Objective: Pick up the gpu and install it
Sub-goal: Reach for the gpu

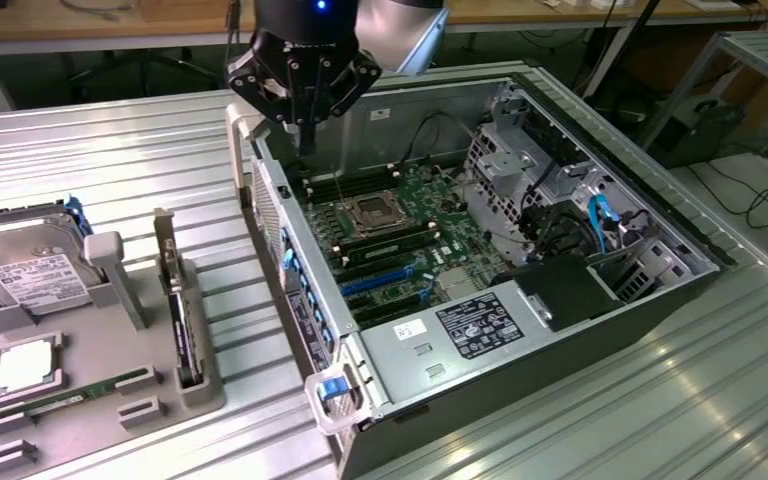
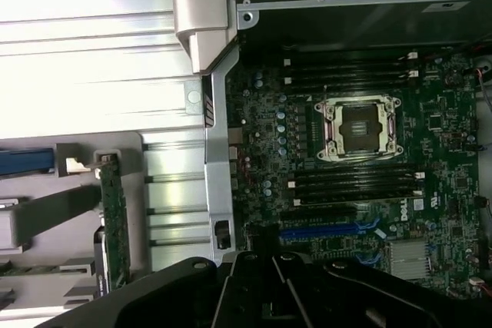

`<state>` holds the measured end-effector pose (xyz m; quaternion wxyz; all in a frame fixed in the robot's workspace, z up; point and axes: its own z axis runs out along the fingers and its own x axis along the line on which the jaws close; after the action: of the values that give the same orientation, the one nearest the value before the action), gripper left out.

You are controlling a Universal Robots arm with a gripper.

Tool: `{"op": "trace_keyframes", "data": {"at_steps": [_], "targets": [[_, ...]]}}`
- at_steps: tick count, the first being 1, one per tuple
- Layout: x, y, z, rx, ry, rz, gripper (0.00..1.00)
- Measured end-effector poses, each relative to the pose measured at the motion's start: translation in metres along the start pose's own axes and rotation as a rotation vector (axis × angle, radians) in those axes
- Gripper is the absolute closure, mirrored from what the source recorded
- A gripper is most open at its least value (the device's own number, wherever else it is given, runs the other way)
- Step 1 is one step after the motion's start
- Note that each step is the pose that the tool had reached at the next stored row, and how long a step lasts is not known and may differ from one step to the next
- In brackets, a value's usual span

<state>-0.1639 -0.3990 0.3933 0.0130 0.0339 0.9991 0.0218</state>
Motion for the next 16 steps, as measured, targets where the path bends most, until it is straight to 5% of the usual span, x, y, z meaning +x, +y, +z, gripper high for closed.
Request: {"op": "trace_keyframes", "data": {"at_steps": [16], "targets": [[0.0097,-0.0008,-0.0003,0.0000,0.0000,0.000,0.89]]}}
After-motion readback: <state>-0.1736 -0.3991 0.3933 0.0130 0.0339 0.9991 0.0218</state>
